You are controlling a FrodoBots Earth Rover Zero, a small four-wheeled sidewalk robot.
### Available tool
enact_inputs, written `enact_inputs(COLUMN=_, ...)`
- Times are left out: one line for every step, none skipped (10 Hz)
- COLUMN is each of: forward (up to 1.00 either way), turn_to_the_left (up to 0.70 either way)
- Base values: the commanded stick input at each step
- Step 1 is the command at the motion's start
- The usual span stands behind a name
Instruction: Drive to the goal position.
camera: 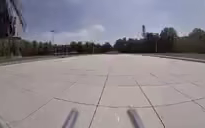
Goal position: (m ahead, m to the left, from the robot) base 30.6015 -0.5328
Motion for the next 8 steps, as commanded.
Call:
enact_inputs(forward=0.7, turn_to_the_left=0.0)
enact_inputs(forward=0.7, turn_to_the_left=0.0)
enact_inputs(forward=0.7, turn_to_the_left=0.0)
enact_inputs(forward=0.7, turn_to_the_left=0.0)
enact_inputs(forward=0.7, turn_to_the_left=0.0)
enact_inputs(forward=0.7, turn_to_the_left=-0.11)
enact_inputs(forward=0.7, turn_to_the_left=-0.01)
enact_inputs(forward=0.7, turn_to_the_left=0.0)
